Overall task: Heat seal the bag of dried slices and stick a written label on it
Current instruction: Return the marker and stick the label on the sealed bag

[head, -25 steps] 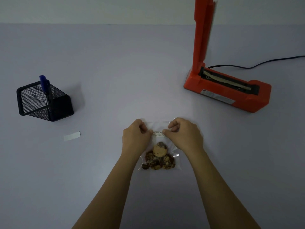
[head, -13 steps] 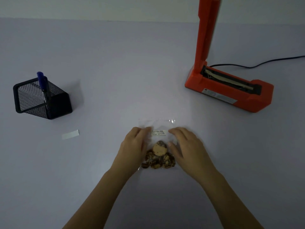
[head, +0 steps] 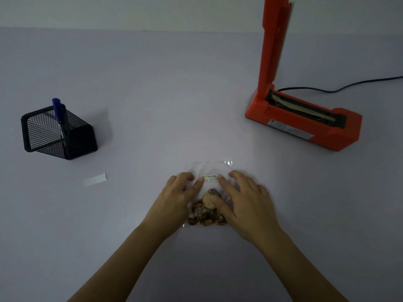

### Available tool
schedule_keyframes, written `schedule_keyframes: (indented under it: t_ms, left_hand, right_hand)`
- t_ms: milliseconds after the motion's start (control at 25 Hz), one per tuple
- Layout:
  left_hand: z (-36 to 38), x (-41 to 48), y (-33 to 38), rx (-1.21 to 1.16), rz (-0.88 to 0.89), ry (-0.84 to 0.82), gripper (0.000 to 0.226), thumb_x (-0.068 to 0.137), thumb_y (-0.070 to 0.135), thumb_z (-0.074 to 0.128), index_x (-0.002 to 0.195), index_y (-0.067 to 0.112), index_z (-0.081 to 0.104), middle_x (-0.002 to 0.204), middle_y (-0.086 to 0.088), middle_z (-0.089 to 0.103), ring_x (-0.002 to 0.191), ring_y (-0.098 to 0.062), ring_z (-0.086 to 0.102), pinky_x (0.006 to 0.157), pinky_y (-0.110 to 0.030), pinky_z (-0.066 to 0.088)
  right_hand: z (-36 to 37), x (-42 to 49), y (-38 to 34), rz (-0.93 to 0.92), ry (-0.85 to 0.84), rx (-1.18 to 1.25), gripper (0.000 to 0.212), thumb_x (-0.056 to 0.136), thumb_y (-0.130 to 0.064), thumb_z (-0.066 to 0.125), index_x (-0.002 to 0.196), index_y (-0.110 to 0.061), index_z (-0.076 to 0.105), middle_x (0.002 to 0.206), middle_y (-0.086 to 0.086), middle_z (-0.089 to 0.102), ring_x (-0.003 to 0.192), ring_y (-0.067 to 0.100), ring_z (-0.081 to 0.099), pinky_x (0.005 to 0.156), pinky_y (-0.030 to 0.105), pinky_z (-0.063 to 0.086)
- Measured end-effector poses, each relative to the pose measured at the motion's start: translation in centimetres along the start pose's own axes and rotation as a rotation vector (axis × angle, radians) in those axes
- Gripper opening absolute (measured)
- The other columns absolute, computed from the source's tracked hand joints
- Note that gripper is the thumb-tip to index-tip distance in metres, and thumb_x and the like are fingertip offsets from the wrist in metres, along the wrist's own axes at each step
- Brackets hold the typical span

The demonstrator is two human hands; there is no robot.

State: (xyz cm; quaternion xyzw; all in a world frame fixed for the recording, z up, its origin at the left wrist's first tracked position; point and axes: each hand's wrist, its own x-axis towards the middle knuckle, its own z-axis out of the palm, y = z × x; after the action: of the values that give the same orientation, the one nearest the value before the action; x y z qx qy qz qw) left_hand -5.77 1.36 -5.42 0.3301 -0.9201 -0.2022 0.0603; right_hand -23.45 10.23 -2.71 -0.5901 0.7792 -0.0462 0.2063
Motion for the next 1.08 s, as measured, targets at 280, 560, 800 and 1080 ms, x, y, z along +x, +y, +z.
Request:
schedule_keyframes:
  t_ms: [280,560,800,1080]
  left_hand:
    - [-0.4,0.7,0.2,-0.027,-0.024,0.004,0.047,0.078,0.012,0.037,0.115,0.009,0.066,0.099,-0.014,0.062,0.076,-0.024,0.059,0.061,-0.028,0.053]
    - [-0.3,1.2,0.4,-0.072,-0.1,0.006,0.052,0.077,0.01,0.037,0.124,0.004,0.057,0.104,-0.009,0.051,0.078,-0.027,0.059,0.059,-0.034,0.057]
    - [0.0,0.9,-0.1,-0.099,-0.075,-0.009,0.07,0.066,-0.007,0.068,0.132,0.003,0.048,0.113,-0.015,0.045,0.086,-0.032,0.058,0.063,-0.034,0.056]
    - [-0.5,1.1,0.0,-0.158,-0.118,-0.017,0.064,0.072,-0.002,0.055,0.134,0.0,0.044,0.12,-0.02,0.047,0.094,-0.033,0.059,0.066,-0.037,0.058]
  right_hand:
    - [0.3,0.4,-0.5,0.015,-0.001,-0.025,0.069,0.086,-0.068,0.018,0.139,-0.029,0.038,0.136,0.001,0.046,0.123,0.022,0.044,0.09,0.042,0.041]
    - [0.6,0.1,-0.7,0.036,0.031,-0.076,0.071,0.087,-0.068,0.016,0.14,-0.025,0.037,0.132,0.003,0.051,0.12,0.023,0.048,0.087,0.044,0.044]
    - [0.7,0.3,-0.6,0.034,0.031,-0.077,0.073,0.087,-0.067,0.015,0.141,-0.023,0.035,0.133,0.004,0.05,0.12,0.024,0.047,0.087,0.044,0.043]
    - [0.3,0.6,-0.5,0.029,0.084,0.028,0.071,0.088,-0.064,0.02,0.142,-0.019,0.031,0.131,0.0,0.049,0.117,0.019,0.046,0.088,0.04,0.041]
